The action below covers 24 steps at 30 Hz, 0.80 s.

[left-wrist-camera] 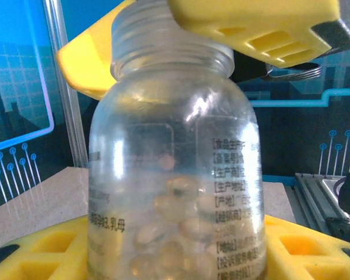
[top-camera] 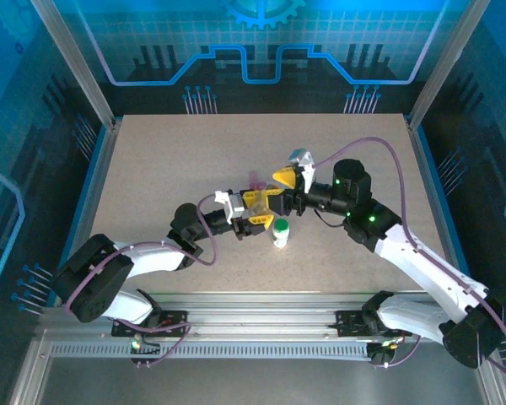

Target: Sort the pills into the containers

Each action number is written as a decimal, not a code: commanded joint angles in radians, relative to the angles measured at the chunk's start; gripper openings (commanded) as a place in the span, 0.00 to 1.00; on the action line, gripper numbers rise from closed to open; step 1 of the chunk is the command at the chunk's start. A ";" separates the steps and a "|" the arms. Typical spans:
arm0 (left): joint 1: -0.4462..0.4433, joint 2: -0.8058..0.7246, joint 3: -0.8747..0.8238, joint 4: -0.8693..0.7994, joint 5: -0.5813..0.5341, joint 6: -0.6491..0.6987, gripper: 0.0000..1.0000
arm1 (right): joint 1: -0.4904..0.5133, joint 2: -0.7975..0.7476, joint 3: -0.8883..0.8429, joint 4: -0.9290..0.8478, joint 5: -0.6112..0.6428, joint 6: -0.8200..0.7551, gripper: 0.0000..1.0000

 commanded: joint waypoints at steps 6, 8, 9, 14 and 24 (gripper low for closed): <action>-0.032 -0.044 0.027 0.039 0.061 0.085 0.00 | 0.035 0.069 0.079 -0.052 0.348 0.162 0.65; -0.040 -0.046 0.029 0.029 0.053 0.099 0.00 | 0.057 0.089 0.108 -0.086 0.401 0.165 0.66; -0.041 -0.047 0.030 0.026 0.049 0.103 0.00 | 0.064 0.097 0.125 -0.104 0.420 0.168 0.67; -0.044 -0.041 0.019 0.028 0.037 0.102 0.00 | 0.072 0.093 0.181 -0.143 0.423 0.186 0.69; -0.040 -0.021 0.007 0.049 0.018 0.096 0.00 | 0.057 -0.032 0.182 -0.168 0.235 0.024 0.77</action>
